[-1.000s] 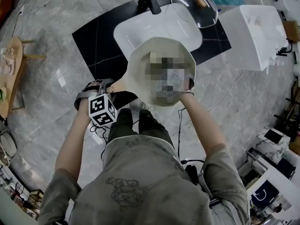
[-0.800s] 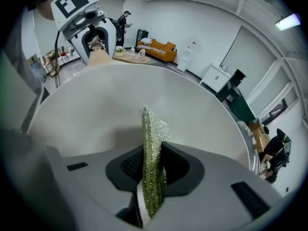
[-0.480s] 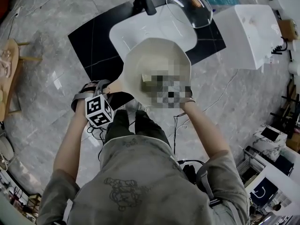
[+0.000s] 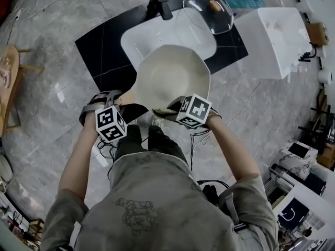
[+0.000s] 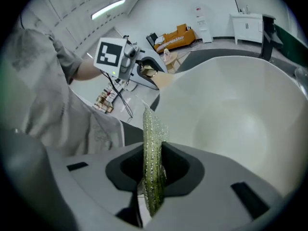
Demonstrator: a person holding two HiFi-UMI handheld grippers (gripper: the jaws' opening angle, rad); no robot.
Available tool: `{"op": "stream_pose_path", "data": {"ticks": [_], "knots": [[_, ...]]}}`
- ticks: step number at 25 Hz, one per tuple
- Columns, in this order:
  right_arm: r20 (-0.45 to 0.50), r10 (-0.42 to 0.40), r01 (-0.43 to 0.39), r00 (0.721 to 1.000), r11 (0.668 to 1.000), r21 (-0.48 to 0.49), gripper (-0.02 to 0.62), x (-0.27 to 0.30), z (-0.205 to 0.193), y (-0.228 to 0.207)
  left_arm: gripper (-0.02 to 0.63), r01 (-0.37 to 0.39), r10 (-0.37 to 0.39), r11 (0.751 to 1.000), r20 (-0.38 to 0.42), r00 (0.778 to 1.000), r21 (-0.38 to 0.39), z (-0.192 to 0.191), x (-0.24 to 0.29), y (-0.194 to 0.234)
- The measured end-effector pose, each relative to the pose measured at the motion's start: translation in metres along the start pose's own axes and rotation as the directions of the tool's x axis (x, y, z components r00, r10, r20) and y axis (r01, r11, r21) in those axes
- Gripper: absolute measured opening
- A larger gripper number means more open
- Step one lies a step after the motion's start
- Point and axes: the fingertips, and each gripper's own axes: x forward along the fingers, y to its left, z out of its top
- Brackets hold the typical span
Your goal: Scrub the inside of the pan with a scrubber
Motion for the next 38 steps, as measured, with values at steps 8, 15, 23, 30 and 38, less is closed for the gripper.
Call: {"op": "stream_pose_path", "data": {"ticks": [8, 15, 23, 30, 38], "knots": [[0.224, -0.116, 0.118, 0.968, 0.993, 0.003, 0.078, -0.070, 0.048, -0.019, 0.163, -0.014, 0.014, 1.000, -0.003, 1.000, 0.010, 0.002, -0.002, -0.002], [0.193, -0.591, 0.596, 0.783, 0.627, -0.501, 0.080, -0.108, 0.083, -0.090, 0.163, -0.016, 0.016, 1.000, -0.007, 1.000, 0.015, 0.003, 0.001, -0.002], [0.132, -0.777, 0.487, 0.616, 0.244, -0.838, 0.080, -0.088, 0.074, -0.159, 0.163, -0.031, 0.031, 0.999, -0.007, 0.999, 0.027, 0.003, 0.000, 0.000], [0.022, -0.817, 0.409, 0.576, 0.265, -0.873, 0.080, -0.070, 0.033, -0.189, 0.161, -0.043, 0.043, 0.999, -0.005, 0.999, 0.034, 0.003, 0.002, 0.001], [-0.167, -0.758, 0.399, 0.631, 0.501, -0.768, 0.079, -0.063, -0.014, -0.171, 0.161, -0.036, 0.036, 0.999, -0.001, 0.999, 0.023, 0.002, 0.000, 0.000]]}}
